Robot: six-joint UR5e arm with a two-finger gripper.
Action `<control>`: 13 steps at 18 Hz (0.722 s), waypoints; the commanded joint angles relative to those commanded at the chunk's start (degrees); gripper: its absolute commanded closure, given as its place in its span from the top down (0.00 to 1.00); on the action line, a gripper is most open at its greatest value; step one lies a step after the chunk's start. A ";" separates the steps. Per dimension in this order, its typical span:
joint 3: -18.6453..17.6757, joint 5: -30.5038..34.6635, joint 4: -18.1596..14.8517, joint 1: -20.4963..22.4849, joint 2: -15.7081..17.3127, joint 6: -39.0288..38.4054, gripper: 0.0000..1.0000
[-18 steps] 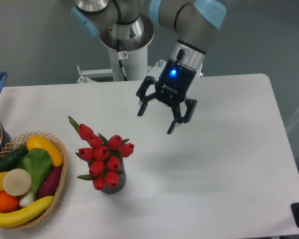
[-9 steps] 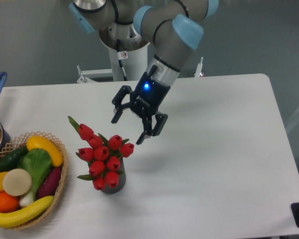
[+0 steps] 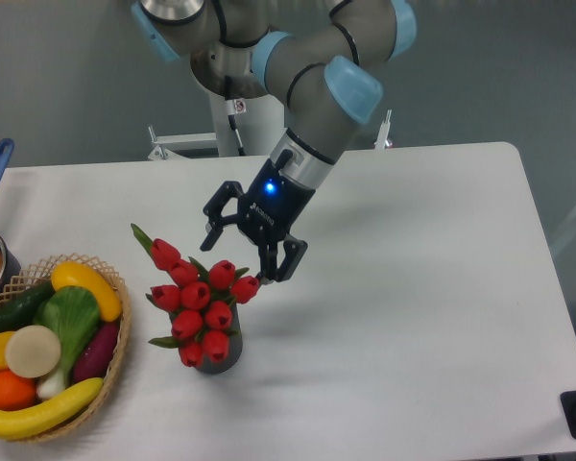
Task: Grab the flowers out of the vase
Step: 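Lower the open gripper around the tulip stems above the vase rim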
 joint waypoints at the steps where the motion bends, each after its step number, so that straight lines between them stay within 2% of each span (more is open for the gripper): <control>1: 0.00 0.00 0.00 0.00 -0.09 -0.18 1.00; 7: 0.79 -0.09 0.09 -0.18 -0.88 -1.40 1.00; 13: 3.51 -0.09 0.35 -2.55 -3.25 -2.37 1.00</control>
